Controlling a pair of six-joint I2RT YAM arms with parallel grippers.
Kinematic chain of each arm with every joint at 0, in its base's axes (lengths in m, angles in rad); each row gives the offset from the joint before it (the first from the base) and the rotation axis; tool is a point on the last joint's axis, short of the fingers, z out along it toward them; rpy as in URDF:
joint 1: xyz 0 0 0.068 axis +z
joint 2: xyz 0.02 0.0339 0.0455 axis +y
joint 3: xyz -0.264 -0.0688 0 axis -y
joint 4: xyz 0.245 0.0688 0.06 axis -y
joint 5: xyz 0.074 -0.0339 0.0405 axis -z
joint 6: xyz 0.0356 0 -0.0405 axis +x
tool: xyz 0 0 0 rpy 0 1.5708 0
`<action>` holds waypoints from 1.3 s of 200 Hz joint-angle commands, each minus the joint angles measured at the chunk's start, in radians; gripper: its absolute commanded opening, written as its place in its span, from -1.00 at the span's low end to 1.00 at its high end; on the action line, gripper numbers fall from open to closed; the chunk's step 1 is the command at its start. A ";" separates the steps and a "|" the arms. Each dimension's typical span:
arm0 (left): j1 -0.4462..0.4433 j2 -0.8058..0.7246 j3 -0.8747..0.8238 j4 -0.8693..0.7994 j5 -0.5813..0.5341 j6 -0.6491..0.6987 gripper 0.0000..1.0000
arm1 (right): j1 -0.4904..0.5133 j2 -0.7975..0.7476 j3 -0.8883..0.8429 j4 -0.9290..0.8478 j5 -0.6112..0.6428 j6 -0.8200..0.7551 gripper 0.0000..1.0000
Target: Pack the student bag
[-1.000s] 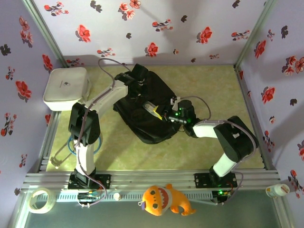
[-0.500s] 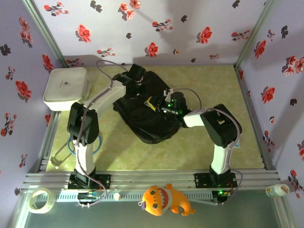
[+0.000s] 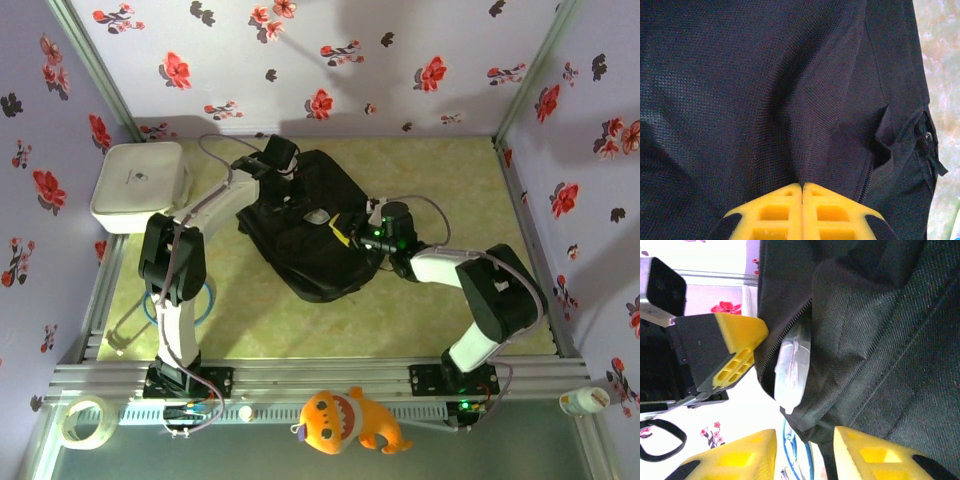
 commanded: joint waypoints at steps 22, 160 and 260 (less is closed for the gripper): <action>0.005 -0.043 -0.020 0.049 0.037 -0.015 -1.00 | 0.027 0.076 0.132 -0.067 -0.014 -0.054 -0.51; 0.055 -0.116 -0.047 0.114 0.209 -0.037 -0.56 | -0.030 0.065 0.217 -0.235 0.047 -0.198 -0.37; 0.340 -0.513 -0.609 0.333 0.212 -0.148 0.32 | 0.206 -0.036 0.640 -1.130 0.523 -0.843 0.16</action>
